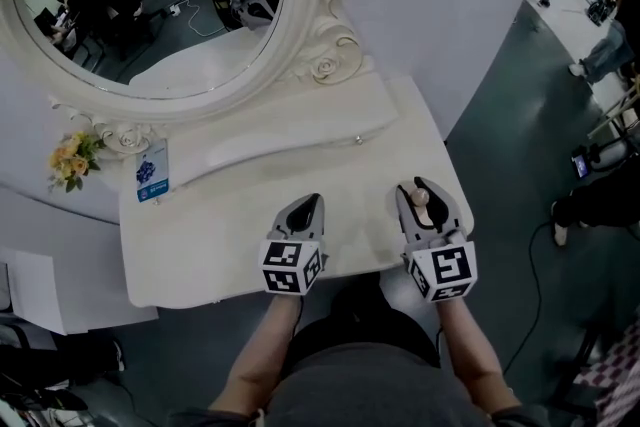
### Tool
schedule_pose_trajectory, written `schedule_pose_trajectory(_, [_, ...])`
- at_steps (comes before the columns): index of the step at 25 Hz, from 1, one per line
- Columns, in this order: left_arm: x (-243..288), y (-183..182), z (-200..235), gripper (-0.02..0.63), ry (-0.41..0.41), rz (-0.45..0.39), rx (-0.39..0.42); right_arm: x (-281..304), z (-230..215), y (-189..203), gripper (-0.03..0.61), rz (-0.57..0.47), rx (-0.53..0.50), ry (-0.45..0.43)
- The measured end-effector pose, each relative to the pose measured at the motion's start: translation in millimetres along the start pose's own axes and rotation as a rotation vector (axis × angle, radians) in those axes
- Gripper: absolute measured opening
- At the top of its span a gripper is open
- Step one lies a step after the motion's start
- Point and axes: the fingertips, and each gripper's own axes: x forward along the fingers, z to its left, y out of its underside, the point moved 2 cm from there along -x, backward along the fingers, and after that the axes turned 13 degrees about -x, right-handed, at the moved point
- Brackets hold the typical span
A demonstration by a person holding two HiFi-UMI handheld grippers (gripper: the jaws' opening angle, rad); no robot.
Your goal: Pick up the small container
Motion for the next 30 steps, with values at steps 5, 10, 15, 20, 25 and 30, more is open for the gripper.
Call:
schedule_pose_trajectory(5, [-2.7, -3.1, -3.7, 0.006, 0.010, -0.012, 0.009, -9.6, -3.3, -22.5, 0.132, -0.049, -0.018, 0.014])
schedule_pose_trajectory(10, [-6.7, -5.2, -4.6, 0.006, 0.013, -0.023, 0.014, -17.9, -6.7, -42.5, 0.132, -0.094, -0.030, 0.022])
schedule_pose_trajectory(15, [-11.6, -6.0, -5.8, 0.006, 0.012, -0.032, 0.018, -25.4, -9.6, -59.5, 0.132, -0.127, -0.037, 0.025])
schedule_pose_trajectory(20, [-16.0, -7.6, -6.2, 0.006, 0.016, -0.039, 0.025, -31.3, -13.4, -70.2, 0.132, -0.151, -0.026, 0.037])
schedule_pose_trajectory(25, [-20.3, -9.8, -8.3, 0.006, 0.025, -0.048, 0.029, -37.1, -14.5, -81.0, 0.132, -0.172, -0.032, 0.039])
schedule_pose_trajectory(30, [-23.1, -10.2, -9.2, 0.006, 0.026, -0.053, 0.033, -42.1, -14.1, -88.9, 0.132, -0.189, -0.039, 0.045])
